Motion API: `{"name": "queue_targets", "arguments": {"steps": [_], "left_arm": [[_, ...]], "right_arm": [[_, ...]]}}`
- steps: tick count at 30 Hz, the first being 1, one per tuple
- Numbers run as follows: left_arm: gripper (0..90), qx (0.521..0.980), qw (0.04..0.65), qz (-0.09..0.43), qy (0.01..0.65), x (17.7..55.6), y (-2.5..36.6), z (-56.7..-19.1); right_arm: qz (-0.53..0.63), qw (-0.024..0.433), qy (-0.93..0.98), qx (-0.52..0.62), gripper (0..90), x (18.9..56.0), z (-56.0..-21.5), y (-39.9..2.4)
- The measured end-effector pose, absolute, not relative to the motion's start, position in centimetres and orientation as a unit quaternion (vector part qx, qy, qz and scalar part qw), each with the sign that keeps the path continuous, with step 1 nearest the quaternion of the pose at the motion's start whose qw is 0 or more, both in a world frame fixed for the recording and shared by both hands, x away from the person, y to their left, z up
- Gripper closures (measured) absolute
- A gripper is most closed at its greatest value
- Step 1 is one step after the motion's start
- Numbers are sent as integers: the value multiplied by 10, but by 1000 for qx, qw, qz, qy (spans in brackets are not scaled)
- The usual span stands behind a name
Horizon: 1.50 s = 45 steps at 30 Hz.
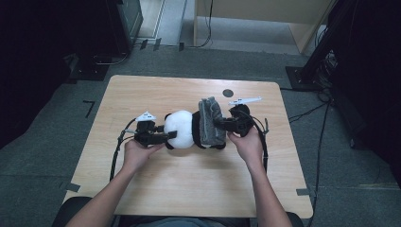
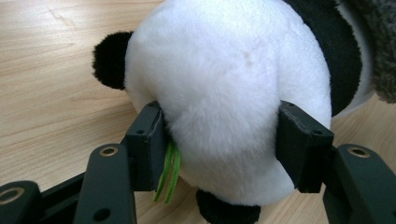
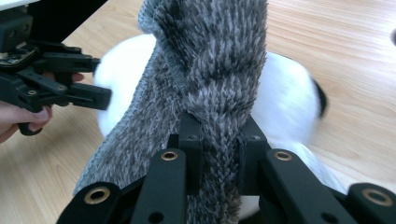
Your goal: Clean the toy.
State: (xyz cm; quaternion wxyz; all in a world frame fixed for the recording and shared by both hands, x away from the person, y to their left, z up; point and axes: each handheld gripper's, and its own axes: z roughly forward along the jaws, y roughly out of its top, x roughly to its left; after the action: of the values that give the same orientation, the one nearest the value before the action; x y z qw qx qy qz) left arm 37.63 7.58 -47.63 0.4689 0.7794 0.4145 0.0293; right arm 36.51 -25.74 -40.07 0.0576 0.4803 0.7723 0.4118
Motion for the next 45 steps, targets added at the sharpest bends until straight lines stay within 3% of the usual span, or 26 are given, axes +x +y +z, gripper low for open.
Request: {"name": "queue_targets", "arguments": {"steps": [12, 21, 32, 45], "left_arm": [[409, 777, 471, 23, 417, 379, 75, -475], [460, 779, 466, 8, 419, 382, 77, -473], [462, 772, 472, -6, 426, 385, 76, -469], [464, 777, 463, -1, 427, 386, 74, -465]], "right_arm": [[387, 72, 754, 526, 779, 366, -419, -294], [423, 62, 756, 496, 789, 345, -395, -290], [442, 42, 800, 403, 789, 321, -373, -220], [436, -32, 816, 379, 787, 343, -433, -154]]}}
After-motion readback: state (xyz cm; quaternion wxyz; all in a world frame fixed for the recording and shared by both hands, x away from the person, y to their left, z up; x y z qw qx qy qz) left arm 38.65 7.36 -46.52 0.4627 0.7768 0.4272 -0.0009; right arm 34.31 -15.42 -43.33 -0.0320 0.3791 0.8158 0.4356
